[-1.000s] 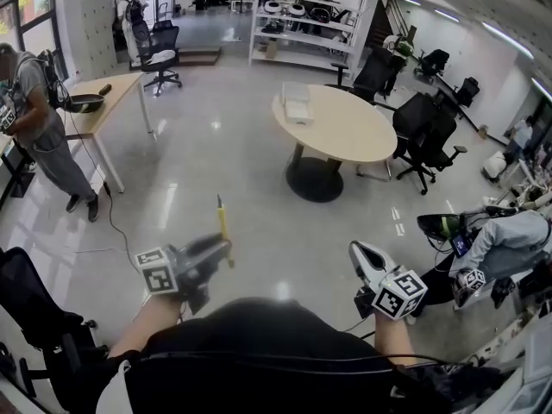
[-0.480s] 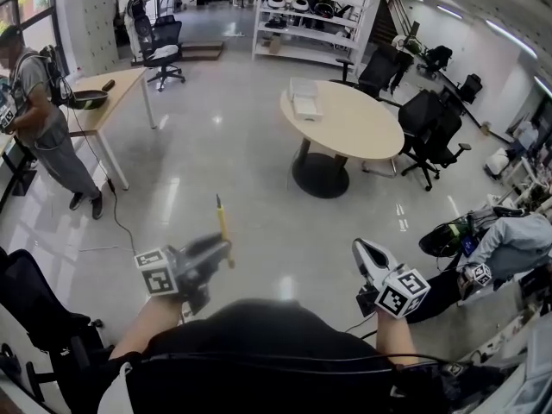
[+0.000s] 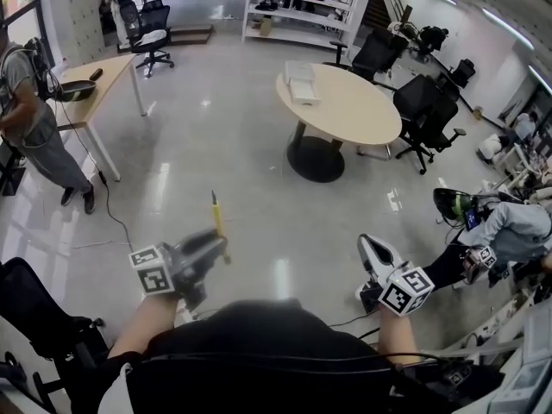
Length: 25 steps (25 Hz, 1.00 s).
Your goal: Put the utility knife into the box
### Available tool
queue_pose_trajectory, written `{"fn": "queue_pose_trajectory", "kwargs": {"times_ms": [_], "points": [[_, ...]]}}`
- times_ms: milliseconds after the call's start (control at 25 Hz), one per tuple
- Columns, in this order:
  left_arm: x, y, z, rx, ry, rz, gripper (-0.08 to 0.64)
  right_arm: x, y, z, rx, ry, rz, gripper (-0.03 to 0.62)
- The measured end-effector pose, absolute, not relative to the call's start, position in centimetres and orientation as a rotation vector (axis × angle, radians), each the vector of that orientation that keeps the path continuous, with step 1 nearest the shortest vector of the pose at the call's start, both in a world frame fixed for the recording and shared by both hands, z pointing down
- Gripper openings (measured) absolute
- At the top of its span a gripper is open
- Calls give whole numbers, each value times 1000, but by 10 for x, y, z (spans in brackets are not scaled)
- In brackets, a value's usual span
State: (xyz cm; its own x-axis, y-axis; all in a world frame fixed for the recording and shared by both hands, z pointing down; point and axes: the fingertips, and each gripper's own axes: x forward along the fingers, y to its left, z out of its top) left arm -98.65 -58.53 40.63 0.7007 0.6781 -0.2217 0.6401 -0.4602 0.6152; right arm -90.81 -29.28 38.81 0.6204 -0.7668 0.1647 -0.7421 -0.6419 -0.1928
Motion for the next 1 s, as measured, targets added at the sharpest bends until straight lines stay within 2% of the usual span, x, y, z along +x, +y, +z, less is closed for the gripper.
{"fn": "queue_pose_trajectory", "kwargs": {"times_ms": [440,1000], "points": [[-935,-530,406,2233,1047,103,110,-857,-239,400,-2715,1238,-346,14],[-797,-356,367,2203,1067,64,110,-729,-81,377,-2688,1311,-277,14]]}}
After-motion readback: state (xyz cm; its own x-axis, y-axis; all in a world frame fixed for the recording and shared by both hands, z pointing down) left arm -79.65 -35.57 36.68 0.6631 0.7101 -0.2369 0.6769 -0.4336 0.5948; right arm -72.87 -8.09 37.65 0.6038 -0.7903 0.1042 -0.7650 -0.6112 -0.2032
